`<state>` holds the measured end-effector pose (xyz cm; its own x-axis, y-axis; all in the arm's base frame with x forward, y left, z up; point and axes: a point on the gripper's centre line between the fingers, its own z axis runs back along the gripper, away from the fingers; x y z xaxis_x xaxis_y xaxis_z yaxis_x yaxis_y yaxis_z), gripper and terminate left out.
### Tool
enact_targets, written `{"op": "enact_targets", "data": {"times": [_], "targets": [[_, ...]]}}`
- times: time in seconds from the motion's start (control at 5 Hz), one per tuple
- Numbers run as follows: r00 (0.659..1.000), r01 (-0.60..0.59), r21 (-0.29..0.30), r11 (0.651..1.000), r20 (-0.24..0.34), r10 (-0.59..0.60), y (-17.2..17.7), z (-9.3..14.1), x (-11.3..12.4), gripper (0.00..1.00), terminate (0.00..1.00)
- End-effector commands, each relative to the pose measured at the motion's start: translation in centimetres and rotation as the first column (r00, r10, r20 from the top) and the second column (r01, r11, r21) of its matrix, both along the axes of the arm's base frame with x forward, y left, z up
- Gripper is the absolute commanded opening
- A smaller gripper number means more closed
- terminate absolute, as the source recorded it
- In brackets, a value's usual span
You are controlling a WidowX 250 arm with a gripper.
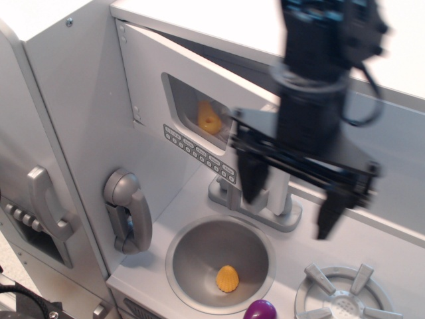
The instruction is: Open microwave
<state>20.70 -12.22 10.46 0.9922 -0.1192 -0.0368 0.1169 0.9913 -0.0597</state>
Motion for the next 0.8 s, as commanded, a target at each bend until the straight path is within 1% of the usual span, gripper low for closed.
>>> {"op": "enact_targets", "data": {"times": [0.0,0.2,0.4,0.6], "targets": [[0.988,-0.016,-0.092,0.996,0.154,0.03,-4.9,2.8,5.5,1.0,0.0],[0.98,-0.037,-0.139,0.99,0.188,0.063,-4.7,3.9,8.2,1.0,0.0],[0.974,-0.021,-0.118,0.993,0.223,0.047,-3.0,4.5,9.1,1.0,0.0],[0.977,-0.024,-0.072,0.997,0.209,0.039,-0.5,4.5,8.9,1.0,0.0]]}}
